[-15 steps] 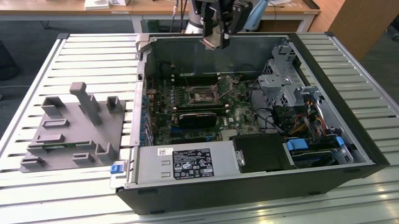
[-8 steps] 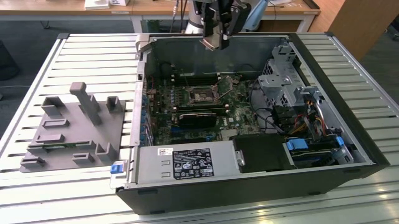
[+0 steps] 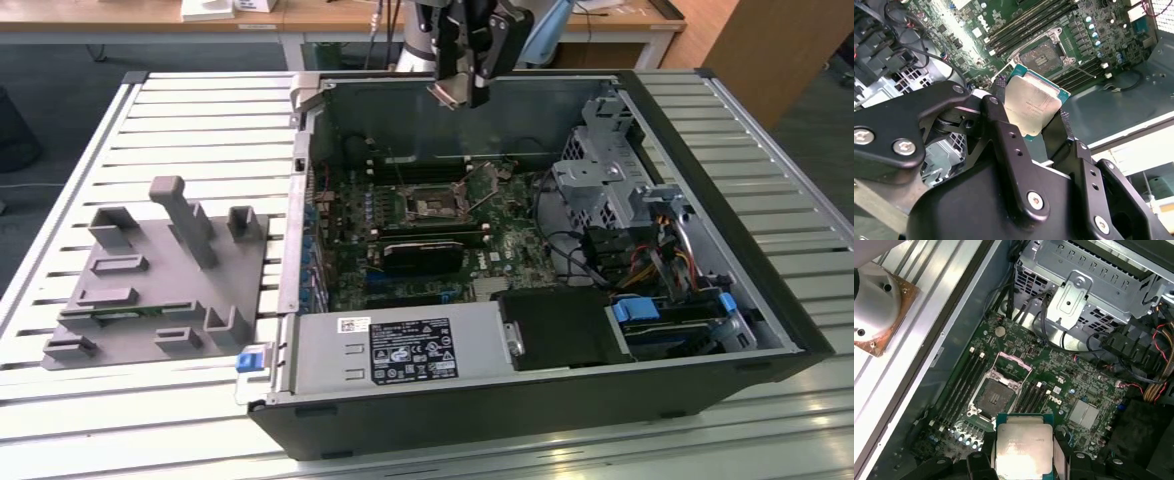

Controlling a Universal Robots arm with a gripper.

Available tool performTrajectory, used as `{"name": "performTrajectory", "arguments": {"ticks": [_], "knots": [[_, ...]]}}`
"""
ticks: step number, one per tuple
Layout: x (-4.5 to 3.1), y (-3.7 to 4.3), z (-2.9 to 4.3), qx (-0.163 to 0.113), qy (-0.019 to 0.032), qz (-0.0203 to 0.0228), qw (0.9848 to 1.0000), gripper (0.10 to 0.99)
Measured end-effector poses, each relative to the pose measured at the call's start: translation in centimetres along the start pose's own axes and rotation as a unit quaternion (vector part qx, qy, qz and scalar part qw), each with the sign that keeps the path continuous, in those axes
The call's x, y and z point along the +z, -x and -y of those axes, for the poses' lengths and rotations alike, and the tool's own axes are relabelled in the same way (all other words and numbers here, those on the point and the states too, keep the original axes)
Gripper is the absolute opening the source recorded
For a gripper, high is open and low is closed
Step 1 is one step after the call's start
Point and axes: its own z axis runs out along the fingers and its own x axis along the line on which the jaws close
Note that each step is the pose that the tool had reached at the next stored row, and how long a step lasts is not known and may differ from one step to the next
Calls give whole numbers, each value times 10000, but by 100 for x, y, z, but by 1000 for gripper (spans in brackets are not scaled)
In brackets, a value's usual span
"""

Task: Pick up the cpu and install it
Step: 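Place the cpu into insertion slot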

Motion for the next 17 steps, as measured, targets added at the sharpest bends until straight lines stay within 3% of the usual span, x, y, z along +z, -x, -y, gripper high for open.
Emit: {"name": "performTrajectory", "arguments": {"ticks": [9, 14, 17], "knots": [[14, -7, 4, 384, -11, 24, 9993, 545], [32, -12, 6, 682, -19, 42, 9977, 545], [51, -14, 8, 900, -25, 55, 9959, 545]]}}
